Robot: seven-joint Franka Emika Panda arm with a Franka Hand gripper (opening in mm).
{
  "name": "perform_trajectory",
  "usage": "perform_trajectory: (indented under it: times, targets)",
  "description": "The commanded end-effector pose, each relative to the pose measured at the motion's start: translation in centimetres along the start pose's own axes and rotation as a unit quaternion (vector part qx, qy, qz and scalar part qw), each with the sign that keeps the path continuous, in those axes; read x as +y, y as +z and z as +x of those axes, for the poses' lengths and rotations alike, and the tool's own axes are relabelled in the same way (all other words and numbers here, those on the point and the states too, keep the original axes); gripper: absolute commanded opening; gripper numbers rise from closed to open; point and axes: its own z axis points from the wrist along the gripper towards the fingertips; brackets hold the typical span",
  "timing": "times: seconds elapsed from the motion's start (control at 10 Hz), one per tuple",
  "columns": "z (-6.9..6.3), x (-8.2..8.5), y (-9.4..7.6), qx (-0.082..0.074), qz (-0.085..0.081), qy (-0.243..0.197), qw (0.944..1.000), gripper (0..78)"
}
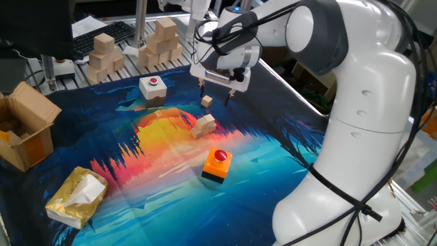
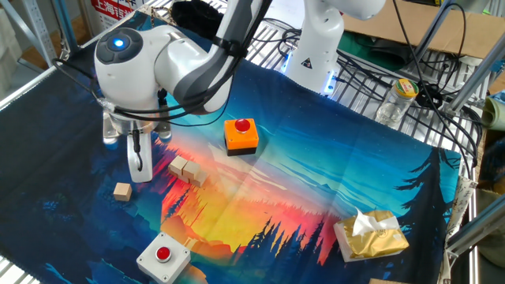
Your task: Stack the blocks into a pyramid shape
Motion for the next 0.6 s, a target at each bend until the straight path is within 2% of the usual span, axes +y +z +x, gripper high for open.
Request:
perform_trajectory:
  times: [0.1,0.2,0.3,0.4,0.6]
  targets:
    - [-0.09,0.01,-0.13,0.015,-0.009,0.04,0.999,77.5]
    - [-0.09,0.01,-0.13,0.019,-0.011,0.037,0.9991,77.5]
    - [-0.09,0.01,-0.13,0.034,-0.024,0.046,0.9981,77.5]
    - [-0.09,0.01,-0.13,0.04,-0.028,0.056,0.9973,77.5]
    - [-0.09,0.01,-0.13,0.03,-0.022,0.064,0.9972,77.5]
